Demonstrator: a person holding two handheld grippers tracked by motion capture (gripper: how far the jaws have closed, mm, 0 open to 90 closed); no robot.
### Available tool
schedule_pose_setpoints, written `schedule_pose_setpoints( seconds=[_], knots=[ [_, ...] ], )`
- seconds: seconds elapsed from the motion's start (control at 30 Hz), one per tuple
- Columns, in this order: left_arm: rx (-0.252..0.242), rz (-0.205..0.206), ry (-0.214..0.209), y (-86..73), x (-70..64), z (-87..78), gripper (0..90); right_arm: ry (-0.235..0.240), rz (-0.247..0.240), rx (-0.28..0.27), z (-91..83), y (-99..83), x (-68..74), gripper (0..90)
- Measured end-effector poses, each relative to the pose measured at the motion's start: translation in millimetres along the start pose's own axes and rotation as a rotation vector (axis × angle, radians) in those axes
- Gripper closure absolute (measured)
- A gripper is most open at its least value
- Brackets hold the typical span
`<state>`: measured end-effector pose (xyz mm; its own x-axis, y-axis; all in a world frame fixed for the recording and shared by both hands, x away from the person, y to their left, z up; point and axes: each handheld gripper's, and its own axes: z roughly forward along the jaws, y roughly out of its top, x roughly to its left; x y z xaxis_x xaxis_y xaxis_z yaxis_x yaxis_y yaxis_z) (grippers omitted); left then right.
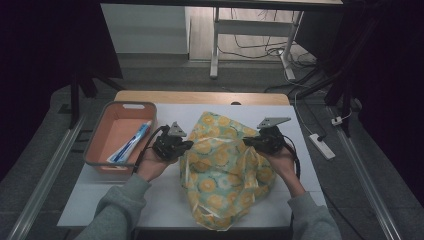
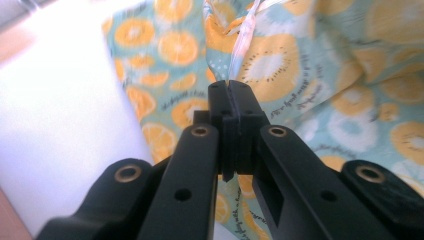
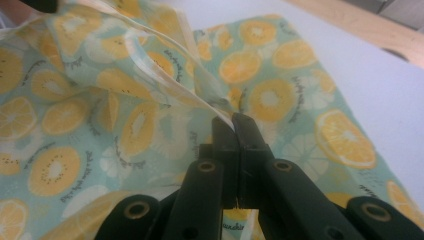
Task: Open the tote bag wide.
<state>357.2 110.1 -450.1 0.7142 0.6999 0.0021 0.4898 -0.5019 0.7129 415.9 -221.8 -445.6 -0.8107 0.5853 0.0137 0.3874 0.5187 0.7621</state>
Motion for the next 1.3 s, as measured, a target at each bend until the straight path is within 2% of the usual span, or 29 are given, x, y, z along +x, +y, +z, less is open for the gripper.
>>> schedule_pose_setpoints(
  seconds=[0.1,0.3,0.33,0.4,0.47,0.5,0.63,0.77,0.97,1.2,1.3],
  knots=[
    [0.038,0.002,-0.001,-0.9,2.0,10.7,88.8,-0.001,-0.001,0.024,6.9,-2.5,0.0,88.6],
    [0.043,0.009,-0.003,0.6,-1.5,14.8,87.6,0.004,0.012,0.016,7.0,-4.4,-1.7,88.6],
    [0.038,0.011,0.001,0.6,-2.8,14.8,84.1,0.006,0.010,0.012,6.5,-4.2,-1.4,88.6],
    [0.017,0.008,0.010,0.9,-4.8,12.5,67.2,0.009,0.009,0.006,6.0,-3.4,0.1,88.7],
    [-0.025,-0.003,-0.002,1.5,-5.8,5.0,52.8,0.012,0.006,0.003,6.5,-3.0,1.2,88.7],
    [-0.040,-0.005,-0.007,1.8,-5.8,0.5,48.0,0.014,0.004,0.003,7.0,-2.7,1.7,88.6],
    [-0.106,-0.013,-0.026,4.3,-3.6,-27.7,37.8,0.016,0.000,0.007,8.2,-2.9,2.5,88.6],
    [-0.116,-0.008,-0.034,3.3,2.0,-46.6,36.0,0.016,-0.002,0.001,6.9,-2.6,2.7,88.6],
    [-0.113,-0.020,-0.024,-0.2,16.3,-61.4,34.7,0.019,-0.010,-0.003,6.4,-1.7,4.0,88.6],
    [-0.111,-0.056,0.015,-7.5,34.5,-74.0,34.4,0.019,-0.012,-0.004,6.1,-1.4,4.7,88.6],
    [-0.101,-0.068,0.044,-10.6,41.5,-77.1,34.3,0.018,-0.013,-0.003,6.2,-1.5,4.7,88.6]
  ],
)
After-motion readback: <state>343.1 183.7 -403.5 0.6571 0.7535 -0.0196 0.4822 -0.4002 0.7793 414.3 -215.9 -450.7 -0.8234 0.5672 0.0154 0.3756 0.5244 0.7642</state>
